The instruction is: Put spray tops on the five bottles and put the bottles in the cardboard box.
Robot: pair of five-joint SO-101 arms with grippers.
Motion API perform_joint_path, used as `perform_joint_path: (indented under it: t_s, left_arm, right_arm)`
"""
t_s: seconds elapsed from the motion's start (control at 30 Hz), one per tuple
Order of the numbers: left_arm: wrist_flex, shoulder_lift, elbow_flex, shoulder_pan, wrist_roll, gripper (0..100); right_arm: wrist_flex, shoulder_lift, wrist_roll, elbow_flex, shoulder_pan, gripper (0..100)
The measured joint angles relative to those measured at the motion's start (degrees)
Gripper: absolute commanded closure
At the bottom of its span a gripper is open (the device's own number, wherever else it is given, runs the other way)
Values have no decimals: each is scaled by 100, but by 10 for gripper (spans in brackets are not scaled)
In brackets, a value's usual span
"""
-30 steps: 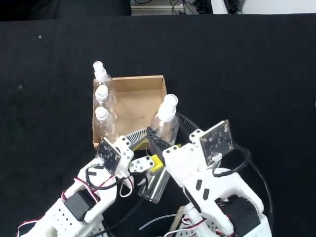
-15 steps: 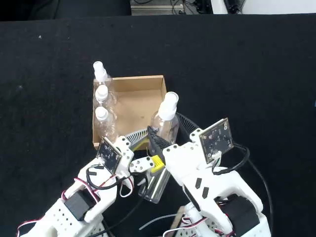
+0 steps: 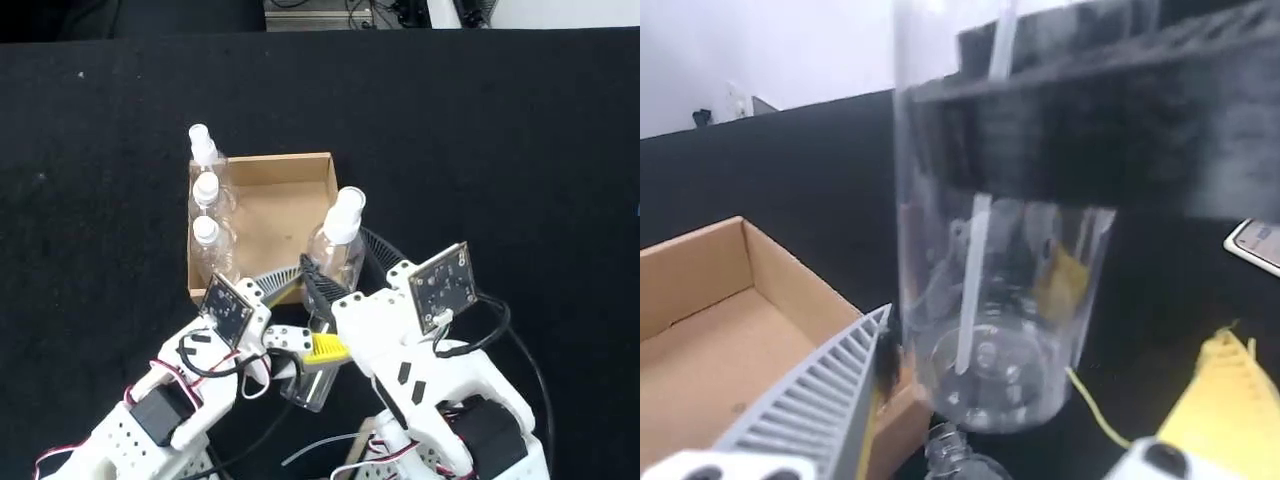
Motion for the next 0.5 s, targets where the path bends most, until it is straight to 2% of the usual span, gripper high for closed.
perform_joint_path:
  t_s: [0.2, 0.3, 0.5]
  left_arm:
    - [229, 0, 0, -79, -193, 576]
    - [360, 0, 0, -53, -220, 576]
    - [747, 0, 0, 246, -229, 576]
  right_arm:
    - [0, 0, 0, 0, 897, 987]
    - [-88, 62, 0, -114, 1055, 987]
    - [-1371, 70, 0, 79, 1081, 987]
